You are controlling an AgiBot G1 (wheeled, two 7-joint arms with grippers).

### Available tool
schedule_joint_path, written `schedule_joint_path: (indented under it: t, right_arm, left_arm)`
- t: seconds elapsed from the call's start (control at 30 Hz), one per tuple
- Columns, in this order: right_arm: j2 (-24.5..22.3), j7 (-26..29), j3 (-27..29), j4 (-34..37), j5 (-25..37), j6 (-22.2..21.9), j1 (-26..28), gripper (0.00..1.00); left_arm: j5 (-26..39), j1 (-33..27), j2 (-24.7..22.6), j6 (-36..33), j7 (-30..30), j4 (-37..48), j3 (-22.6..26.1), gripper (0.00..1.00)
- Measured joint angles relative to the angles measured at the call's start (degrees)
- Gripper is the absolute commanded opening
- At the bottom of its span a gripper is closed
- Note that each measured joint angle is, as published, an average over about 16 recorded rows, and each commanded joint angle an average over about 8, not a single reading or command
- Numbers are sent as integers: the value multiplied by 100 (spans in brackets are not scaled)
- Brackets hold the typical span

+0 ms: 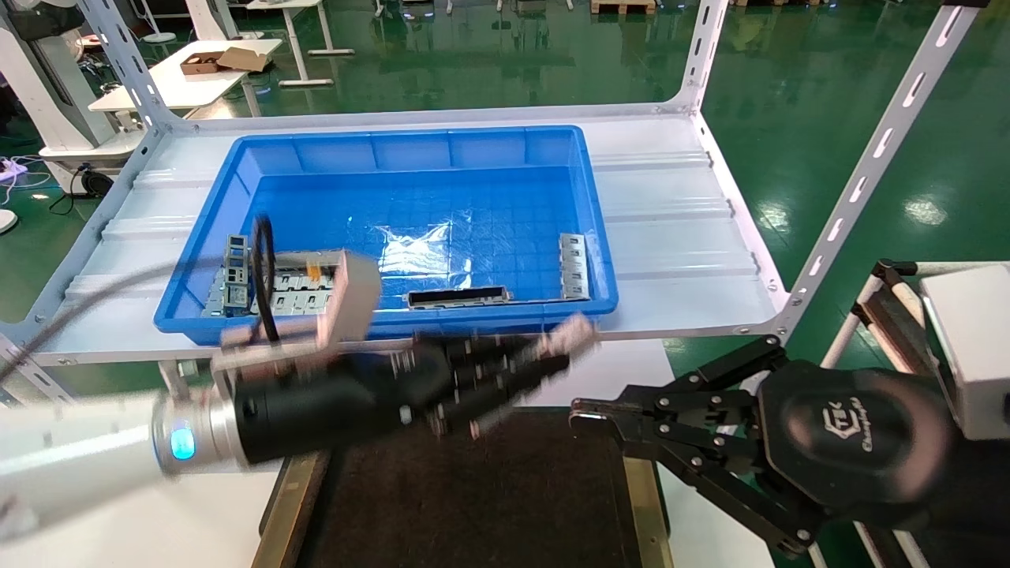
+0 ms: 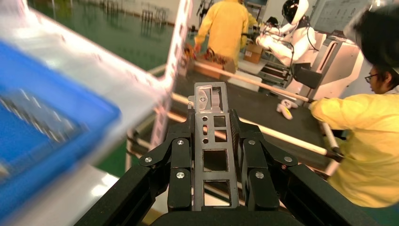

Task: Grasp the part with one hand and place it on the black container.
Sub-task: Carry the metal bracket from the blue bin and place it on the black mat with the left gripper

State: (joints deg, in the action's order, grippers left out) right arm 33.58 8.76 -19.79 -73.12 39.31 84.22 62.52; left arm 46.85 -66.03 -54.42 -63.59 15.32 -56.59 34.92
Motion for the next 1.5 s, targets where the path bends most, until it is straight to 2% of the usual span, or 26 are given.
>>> schedule_joint_path:
  t: [0.17, 0.33, 0.5, 0.67, 0.83, 1.0, 1.27, 1.5]
  right_arm:
    - [0, 0, -1, 0, 0, 0, 0, 0]
    - [0, -1, -1, 0, -1, 0, 0, 0]
    - [-1, -1, -2, 0, -1, -1, 0, 0]
    - [-1, -1, -2, 0, -1, -1, 1, 0]
    - [-1, -1, -3, 0, -2, -1, 1, 0]
    - [-1, -2, -3, 0, -2, -1, 1, 0]
    - [-2, -2, -4, 0, -3, -2, 1, 0]
    - [-2, -2, -5, 0, -3, -2, 1, 0]
  left_arm:
    - [103, 824, 170, 825, 321, -793, 88, 0]
    - [319, 1623, 163, 1985, 543, -1389, 192, 0]
    - [616, 2268, -50, 3380, 700, -1739, 335, 0]
    - [902, 2636, -429, 4752, 830, -1783, 573, 0]
    - [1067, 2691, -883, 5864, 930, -1520, 897, 0]
    - [1053, 2501, -1325, 6612, 975, -1058, 1247, 0]
    - [794, 2078, -1899, 7332, 895, -232, 1693, 0]
    - [479, 1811, -2191, 7778, 800, 249, 1969, 0]
